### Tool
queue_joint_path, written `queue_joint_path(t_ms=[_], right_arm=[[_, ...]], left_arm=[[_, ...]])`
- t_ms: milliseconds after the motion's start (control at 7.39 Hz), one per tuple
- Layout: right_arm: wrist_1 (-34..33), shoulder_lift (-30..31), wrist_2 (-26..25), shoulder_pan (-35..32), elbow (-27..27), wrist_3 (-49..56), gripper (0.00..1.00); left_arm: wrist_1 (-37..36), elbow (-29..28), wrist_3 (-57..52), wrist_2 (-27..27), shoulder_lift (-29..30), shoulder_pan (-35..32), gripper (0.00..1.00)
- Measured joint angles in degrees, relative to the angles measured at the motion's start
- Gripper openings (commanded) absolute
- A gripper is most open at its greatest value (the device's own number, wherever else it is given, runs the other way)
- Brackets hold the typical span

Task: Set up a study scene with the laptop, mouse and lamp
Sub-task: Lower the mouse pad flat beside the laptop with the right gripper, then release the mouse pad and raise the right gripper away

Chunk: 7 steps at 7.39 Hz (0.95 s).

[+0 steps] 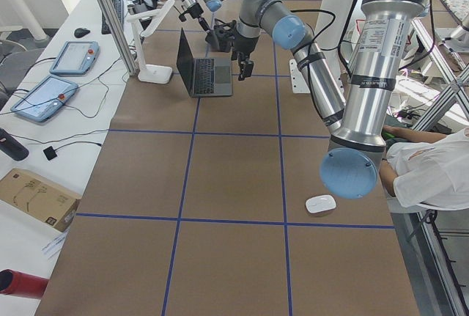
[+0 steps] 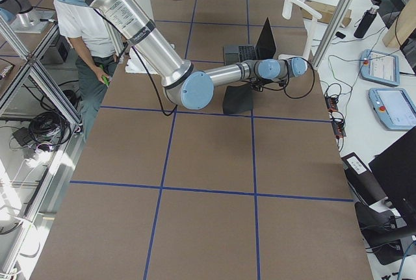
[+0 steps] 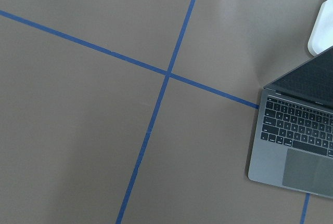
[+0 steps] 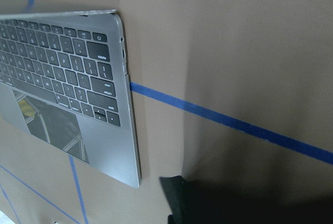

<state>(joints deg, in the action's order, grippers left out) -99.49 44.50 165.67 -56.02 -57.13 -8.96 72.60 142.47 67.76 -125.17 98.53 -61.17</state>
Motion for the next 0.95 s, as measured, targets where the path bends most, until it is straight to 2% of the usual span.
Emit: queue_joint_path(t_ms=[677,948], right_arm=[[1.7,-1.28,0.01,-1.43,0.52,0.0,0.66],[1.85,-1.34,0.0,-3.18,0.53,0.01,0.62]], left_arm=[[0.0,0.38,0.09,-0.07,0.0,-0.08,0.99],[0.0,0.59,1.05,-0.04,0.03,-0.09,0.99]])
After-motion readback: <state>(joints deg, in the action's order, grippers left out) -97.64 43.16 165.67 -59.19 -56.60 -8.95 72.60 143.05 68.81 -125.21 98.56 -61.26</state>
